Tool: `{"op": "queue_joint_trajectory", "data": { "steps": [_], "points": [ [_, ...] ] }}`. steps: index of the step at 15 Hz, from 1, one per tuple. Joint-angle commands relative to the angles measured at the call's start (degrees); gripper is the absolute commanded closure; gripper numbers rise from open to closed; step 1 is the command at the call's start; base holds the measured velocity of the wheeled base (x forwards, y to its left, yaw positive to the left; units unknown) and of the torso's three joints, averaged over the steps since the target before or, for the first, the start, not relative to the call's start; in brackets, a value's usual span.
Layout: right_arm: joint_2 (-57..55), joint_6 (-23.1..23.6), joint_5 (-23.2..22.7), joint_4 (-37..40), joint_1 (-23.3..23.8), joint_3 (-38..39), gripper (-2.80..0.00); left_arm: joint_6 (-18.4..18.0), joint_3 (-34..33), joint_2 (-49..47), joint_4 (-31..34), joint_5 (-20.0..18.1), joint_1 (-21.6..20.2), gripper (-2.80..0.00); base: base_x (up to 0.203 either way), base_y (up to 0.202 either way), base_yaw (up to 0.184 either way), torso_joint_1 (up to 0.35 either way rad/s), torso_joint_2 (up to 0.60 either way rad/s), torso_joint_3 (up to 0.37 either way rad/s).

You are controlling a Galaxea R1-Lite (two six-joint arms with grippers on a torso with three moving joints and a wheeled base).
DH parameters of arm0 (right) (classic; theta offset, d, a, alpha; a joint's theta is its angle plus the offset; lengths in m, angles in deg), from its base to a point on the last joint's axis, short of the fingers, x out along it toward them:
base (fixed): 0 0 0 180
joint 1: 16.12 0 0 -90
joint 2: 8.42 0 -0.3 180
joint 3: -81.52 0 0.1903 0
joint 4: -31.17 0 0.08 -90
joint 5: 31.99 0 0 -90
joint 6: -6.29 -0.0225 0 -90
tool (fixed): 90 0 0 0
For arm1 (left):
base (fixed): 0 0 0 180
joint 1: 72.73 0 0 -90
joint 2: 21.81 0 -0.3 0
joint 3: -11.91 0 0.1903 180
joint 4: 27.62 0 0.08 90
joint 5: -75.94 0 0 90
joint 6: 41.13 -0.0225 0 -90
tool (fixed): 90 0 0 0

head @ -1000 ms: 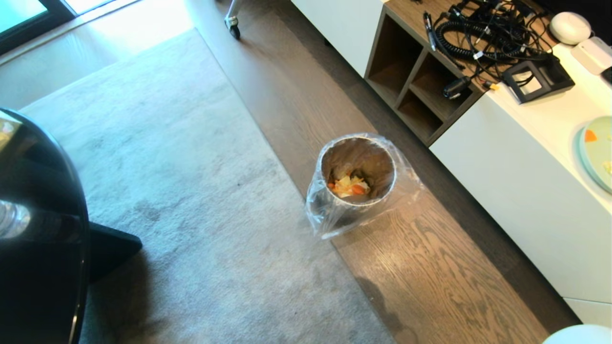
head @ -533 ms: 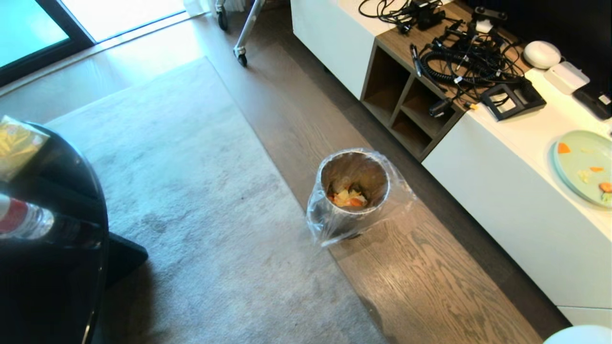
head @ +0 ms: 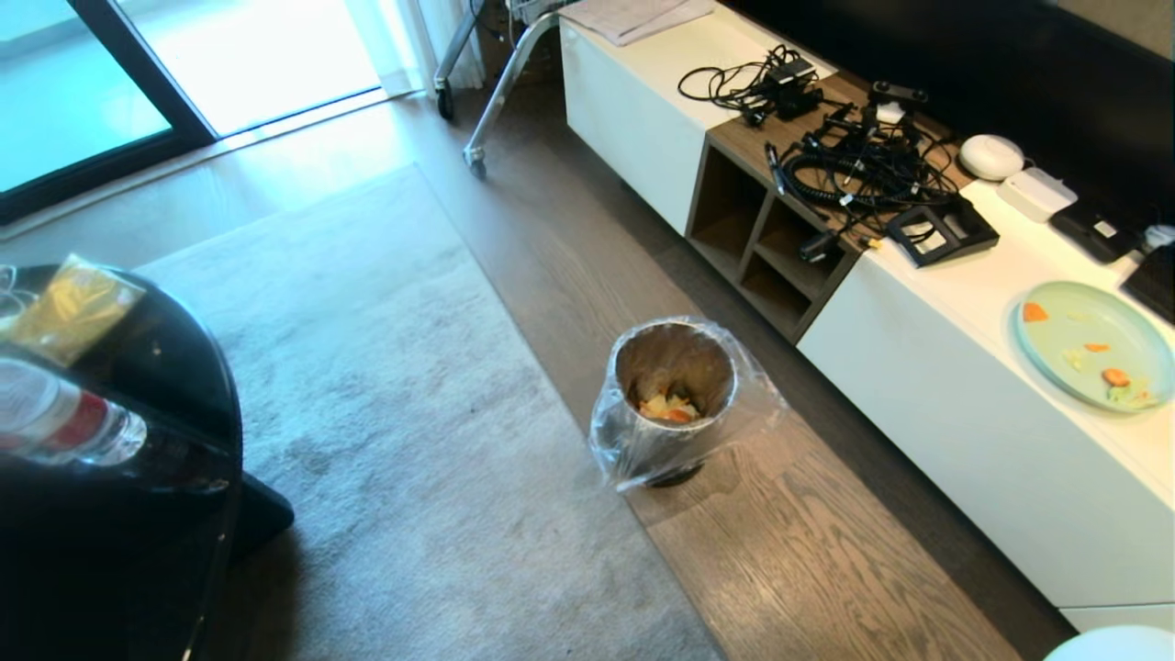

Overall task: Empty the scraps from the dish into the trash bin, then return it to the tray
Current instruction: Put the bowl back to the table

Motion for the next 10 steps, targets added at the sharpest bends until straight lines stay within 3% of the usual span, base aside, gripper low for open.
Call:
{"op": "queue_joint_trajectory", "data": {
  "steps": [1,10],
  "points": [
    [-0.16,0.06,-0.04,-0.02,0.0,0.0,0.0,0.06,0.0,0.02,-0.01,0.0,0.0,0.0,0.0,0.0,0.0,0.008,0.0,0.207],
    [-0.08,0.06,-0.04,-0.02,0.0,0.0,0.0,0.06,0.0,0.02,-0.01,0.0,0.0,0.0,0.0,0.0,0.0,0.002,0.0,0.206]
  ]
}}
